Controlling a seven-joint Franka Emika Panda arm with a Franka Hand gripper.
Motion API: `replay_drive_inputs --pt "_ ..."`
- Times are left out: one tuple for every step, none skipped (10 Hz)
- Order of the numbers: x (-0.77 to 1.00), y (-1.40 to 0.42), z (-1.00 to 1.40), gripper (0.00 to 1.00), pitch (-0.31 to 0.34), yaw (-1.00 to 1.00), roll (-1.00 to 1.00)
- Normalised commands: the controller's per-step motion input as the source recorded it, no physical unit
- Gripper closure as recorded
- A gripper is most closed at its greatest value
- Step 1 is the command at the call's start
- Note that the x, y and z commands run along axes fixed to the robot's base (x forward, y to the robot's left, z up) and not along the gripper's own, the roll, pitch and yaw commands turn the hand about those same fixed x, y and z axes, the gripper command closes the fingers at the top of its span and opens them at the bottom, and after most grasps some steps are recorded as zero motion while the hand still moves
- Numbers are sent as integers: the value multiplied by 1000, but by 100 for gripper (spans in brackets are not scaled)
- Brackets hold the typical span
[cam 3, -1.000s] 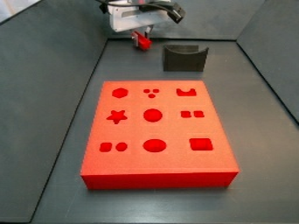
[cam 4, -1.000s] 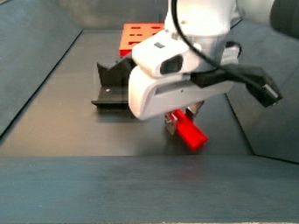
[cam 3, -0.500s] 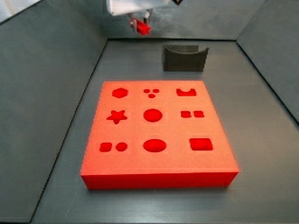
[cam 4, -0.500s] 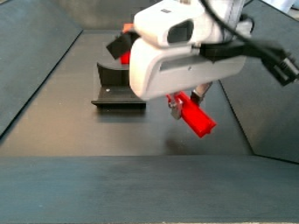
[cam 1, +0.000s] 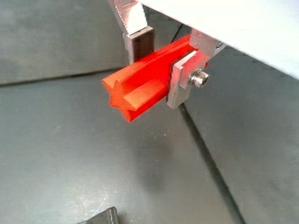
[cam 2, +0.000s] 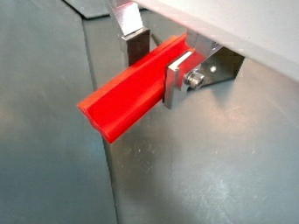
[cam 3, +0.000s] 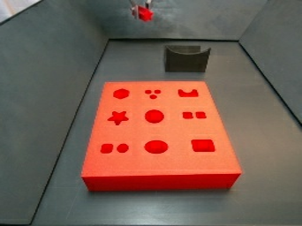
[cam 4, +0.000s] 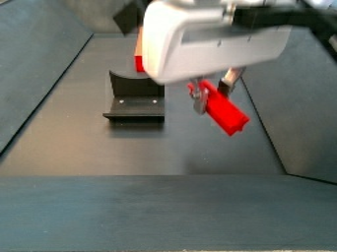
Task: Pick up the star object. Move up. Place the star object on the fixture. Regrasp the star object. Move to above the board. Insert the star object.
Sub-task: Place the star object on the fixture.
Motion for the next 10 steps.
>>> replay_drive_inputs --pt "-30 -4 1000 100 70 6 92" --pt "-29 -5 918 100 76 13 102" --pt "-29 -7 823 100 83 18 105" --pt "-17 -6 586 100 88 32 103" --pt "-15 -3 489 100 94 36 103" --pt "-5 -3 294 100 104 39 104" --pt "1000 -955 186 100 94 -1000 -130" --pt "1000 -934 133 100 106 -1000 -138" --pt "1000 -894 131 100 120 -1000 -145" --pt "1000 -792 128 100 157 -1000 -165"
